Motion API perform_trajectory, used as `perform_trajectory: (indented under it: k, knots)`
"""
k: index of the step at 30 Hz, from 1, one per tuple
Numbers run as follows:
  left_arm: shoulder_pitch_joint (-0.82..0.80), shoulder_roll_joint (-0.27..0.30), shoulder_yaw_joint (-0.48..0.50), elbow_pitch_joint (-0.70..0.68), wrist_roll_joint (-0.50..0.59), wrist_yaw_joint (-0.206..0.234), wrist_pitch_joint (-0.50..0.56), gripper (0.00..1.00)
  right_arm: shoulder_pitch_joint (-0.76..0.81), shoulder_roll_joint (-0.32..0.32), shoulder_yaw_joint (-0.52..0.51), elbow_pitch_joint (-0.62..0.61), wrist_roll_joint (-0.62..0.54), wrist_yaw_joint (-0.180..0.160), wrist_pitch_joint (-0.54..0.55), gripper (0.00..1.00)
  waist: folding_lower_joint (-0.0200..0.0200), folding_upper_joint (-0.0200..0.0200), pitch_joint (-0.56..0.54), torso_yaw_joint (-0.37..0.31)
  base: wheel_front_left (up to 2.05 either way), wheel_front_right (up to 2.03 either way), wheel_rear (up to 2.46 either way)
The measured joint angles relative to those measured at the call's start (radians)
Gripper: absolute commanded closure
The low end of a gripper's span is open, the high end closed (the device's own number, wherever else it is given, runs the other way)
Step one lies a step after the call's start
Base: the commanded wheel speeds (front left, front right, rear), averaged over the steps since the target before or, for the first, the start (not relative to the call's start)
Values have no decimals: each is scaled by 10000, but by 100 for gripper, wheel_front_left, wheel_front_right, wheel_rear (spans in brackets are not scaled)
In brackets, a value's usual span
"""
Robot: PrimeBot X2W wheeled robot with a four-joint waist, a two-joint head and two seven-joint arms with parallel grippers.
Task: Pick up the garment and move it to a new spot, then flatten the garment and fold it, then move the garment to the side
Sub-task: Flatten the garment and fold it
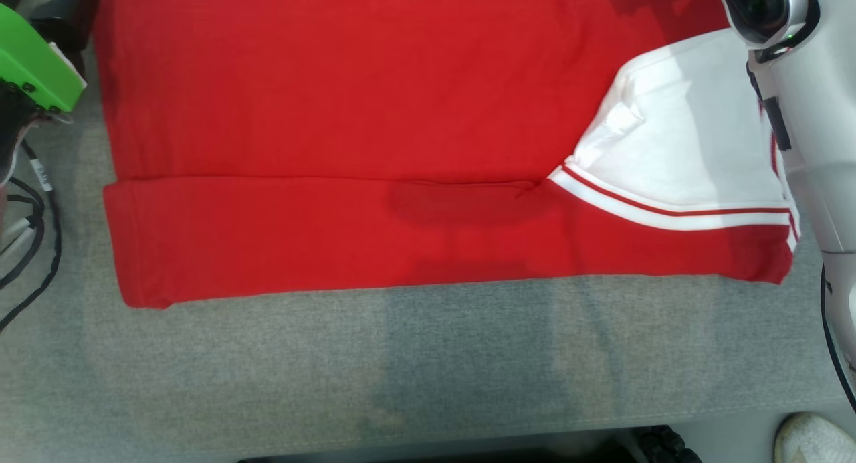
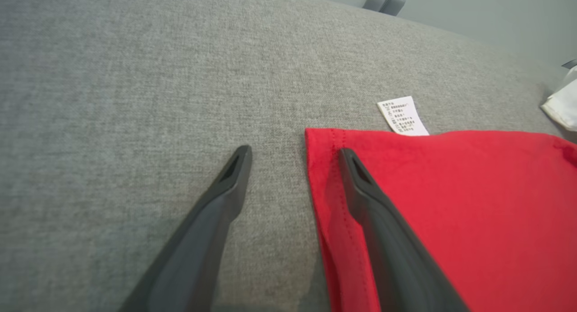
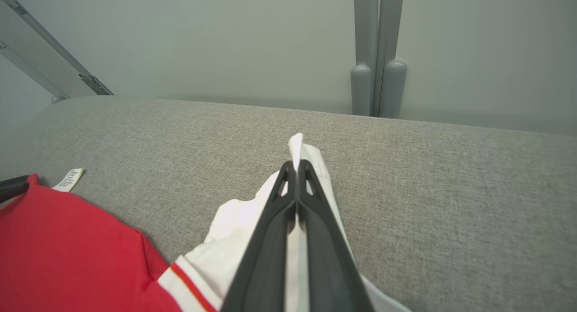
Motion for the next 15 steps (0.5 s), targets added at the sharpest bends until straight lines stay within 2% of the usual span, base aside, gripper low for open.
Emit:
perform_trajectory:
  k: [7,15]
  knots:
    - [-280,-38,-98,383,-98,0,15,0,369,-174,12,-148,13,73,-115,100,0,0,-107,-439,0,0,0]
    - [-422,-405,-662,552,-316,0,153,0,607,-418,-25,-167,23,90,-169,100,0,0,-313,-424,0,0,0]
